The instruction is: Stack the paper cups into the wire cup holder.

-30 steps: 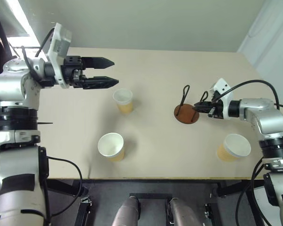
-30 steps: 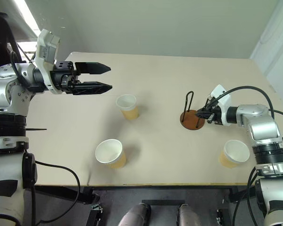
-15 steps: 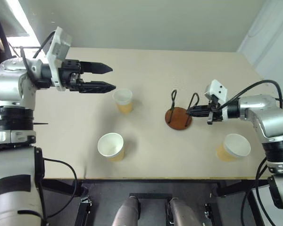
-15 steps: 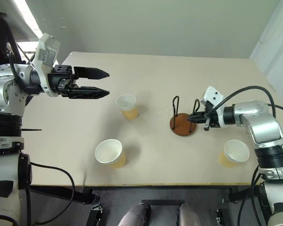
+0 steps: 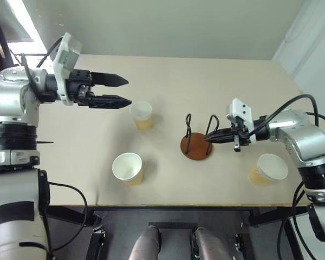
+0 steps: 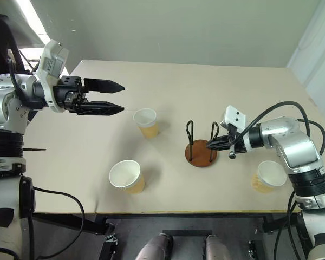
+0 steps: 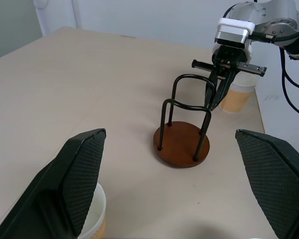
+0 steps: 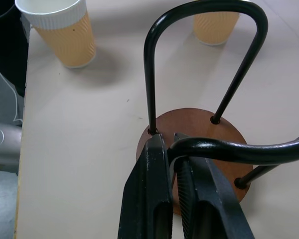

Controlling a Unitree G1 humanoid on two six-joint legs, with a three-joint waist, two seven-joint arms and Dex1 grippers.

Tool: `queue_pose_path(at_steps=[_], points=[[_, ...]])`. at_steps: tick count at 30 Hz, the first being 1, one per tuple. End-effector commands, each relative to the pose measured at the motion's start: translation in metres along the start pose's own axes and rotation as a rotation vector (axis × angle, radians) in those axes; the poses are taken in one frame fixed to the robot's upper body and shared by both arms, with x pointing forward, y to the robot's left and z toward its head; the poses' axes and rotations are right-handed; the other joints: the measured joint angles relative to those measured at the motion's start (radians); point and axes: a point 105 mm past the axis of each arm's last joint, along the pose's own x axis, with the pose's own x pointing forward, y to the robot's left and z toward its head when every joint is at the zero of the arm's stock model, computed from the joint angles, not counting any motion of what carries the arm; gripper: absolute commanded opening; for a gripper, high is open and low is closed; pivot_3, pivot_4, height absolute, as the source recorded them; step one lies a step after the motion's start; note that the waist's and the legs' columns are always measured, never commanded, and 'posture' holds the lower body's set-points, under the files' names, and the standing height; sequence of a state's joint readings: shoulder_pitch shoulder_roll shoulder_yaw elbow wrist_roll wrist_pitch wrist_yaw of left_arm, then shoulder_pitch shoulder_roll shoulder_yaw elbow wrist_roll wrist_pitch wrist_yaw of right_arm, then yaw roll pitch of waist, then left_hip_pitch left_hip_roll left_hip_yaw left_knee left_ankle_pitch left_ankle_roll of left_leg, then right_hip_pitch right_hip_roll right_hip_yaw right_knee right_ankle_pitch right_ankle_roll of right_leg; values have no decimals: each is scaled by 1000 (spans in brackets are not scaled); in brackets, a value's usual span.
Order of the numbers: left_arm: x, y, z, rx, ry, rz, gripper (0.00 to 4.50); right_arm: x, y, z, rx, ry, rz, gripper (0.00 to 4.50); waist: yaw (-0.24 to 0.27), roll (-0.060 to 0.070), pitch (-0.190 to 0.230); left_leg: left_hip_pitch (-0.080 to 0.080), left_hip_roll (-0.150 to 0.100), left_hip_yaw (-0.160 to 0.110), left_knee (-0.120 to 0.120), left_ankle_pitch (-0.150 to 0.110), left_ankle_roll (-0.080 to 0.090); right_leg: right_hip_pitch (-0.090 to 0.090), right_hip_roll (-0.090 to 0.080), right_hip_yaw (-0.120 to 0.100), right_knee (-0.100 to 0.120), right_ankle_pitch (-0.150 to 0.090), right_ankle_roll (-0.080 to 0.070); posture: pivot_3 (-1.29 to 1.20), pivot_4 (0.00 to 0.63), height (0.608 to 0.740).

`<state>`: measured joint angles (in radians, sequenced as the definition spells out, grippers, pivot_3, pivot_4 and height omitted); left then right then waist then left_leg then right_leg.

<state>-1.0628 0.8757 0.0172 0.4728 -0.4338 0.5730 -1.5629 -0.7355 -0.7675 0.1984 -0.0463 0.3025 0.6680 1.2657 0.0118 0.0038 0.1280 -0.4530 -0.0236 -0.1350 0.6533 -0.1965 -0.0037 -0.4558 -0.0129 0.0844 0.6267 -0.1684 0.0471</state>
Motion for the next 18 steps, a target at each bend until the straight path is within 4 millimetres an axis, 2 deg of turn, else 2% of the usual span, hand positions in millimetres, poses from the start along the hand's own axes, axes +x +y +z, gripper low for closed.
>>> queue_pose_path(at_steps=[1, 6, 18], points=[[-3, -11, 5, 27, 18, -50, 4500, 0, 3, 8, -61, -3, 10, 26, -1, 0, 0, 0, 0, 0, 0, 0, 0, 0, 0, 0, 0, 0, 0, 0, 150, 740], [-4, -22, -8, 28, 105, -94, 4500, 1, 0, 7, -74, 5, 6, 26, -3, 0, 0, 0, 0, 0, 0, 0, 0, 0, 0, 0, 0, 0, 0, 0, 150, 740], [4, -36, -12, 23, 120, -177, 4500, 6, -3, 8, -92, 11, 13, 26, -2, 0, 0, 0, 0, -1, 1, 1, 0, 0, 0, 0, 1, 0, -1, 0, 150, 740]])
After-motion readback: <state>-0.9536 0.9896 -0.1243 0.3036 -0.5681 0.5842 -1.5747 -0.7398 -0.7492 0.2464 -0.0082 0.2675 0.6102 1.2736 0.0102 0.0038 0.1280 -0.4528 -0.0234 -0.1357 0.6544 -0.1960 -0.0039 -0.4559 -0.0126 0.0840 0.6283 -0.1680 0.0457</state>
